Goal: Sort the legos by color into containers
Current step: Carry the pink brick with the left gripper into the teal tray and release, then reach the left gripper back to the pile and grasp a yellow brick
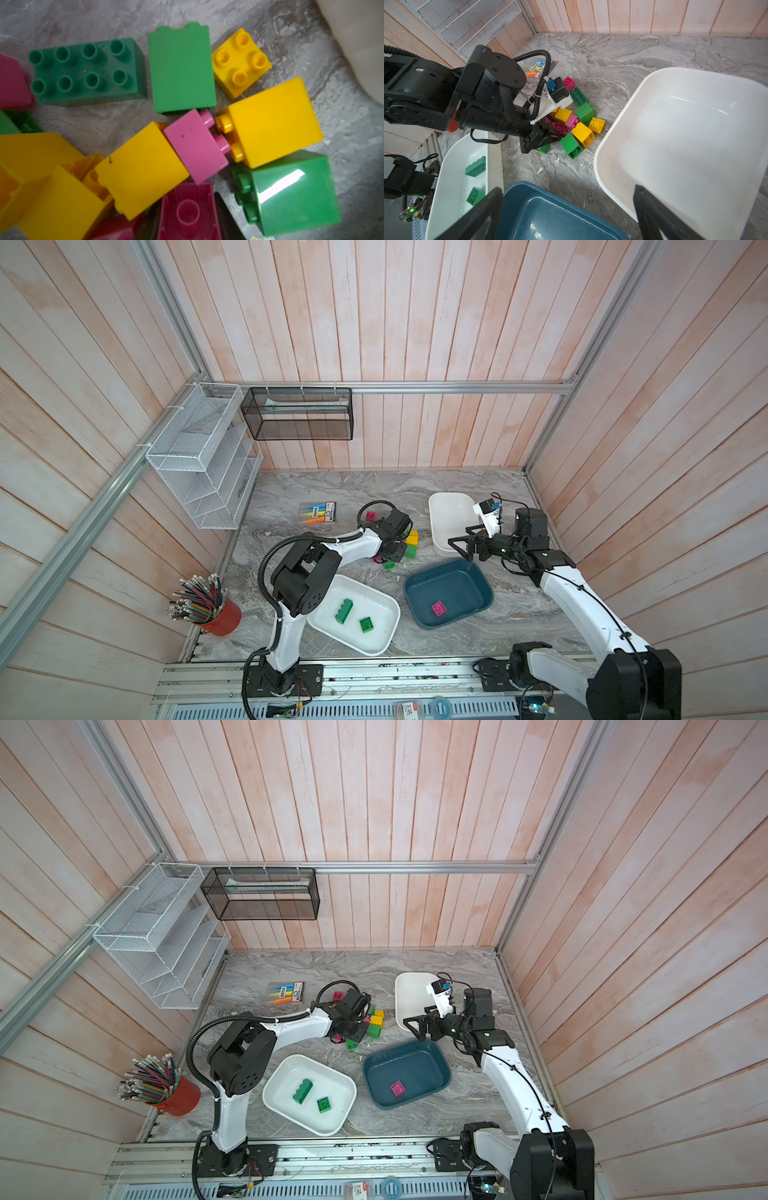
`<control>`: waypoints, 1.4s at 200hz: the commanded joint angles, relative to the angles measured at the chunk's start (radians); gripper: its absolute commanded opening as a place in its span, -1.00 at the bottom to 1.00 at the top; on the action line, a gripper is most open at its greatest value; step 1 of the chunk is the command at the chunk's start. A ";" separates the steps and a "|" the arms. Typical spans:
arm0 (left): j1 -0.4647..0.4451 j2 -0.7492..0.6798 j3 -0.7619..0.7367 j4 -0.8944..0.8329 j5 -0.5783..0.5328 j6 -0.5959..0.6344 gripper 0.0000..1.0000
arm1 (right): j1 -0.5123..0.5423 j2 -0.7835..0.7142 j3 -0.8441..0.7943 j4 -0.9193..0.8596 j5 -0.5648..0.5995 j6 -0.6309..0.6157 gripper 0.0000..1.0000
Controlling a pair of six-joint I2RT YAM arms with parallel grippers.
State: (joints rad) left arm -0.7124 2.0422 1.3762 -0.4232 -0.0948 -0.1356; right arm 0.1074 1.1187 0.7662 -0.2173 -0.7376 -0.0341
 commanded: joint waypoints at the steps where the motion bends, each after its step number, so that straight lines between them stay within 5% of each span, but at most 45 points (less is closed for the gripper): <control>1: 0.001 -0.081 -0.004 -0.008 -0.022 0.002 -0.40 | -0.008 0.015 0.011 0.000 -0.009 -0.015 0.96; 52: -0.011 -0.338 -0.090 -0.113 0.083 -0.016 -0.38 | -0.017 0.005 0.021 -0.016 0.002 -0.024 0.96; 95: -0.171 -0.504 -0.161 -0.106 0.265 0.025 -0.38 | -0.034 -0.020 0.033 -0.039 0.024 -0.026 0.96; 152: -0.341 -0.411 -0.233 0.023 0.358 0.011 -0.37 | -0.041 -0.036 0.043 -0.067 0.053 -0.026 0.96; 184: -0.340 -0.323 -0.203 0.007 0.301 0.019 -0.23 | -0.040 -0.047 0.042 -0.074 0.050 -0.021 0.96; 217: -0.336 -0.363 -0.185 -0.003 0.306 0.039 0.44 | -0.041 -0.072 0.033 -0.078 0.054 -0.019 0.96; 253: -0.251 -0.491 -0.189 -0.059 0.302 0.031 0.51 | -0.041 -0.069 0.038 -0.064 0.036 -0.013 0.96; 280: -0.073 -0.571 -0.218 -0.116 0.207 -0.002 0.51 | -0.041 -0.060 0.039 -0.044 0.009 -0.002 0.96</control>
State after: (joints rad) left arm -0.9051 1.5417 1.1614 -0.4728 0.2066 -0.1108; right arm 0.0700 1.0554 0.7788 -0.2691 -0.6968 -0.0513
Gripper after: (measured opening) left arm 0.758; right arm 0.980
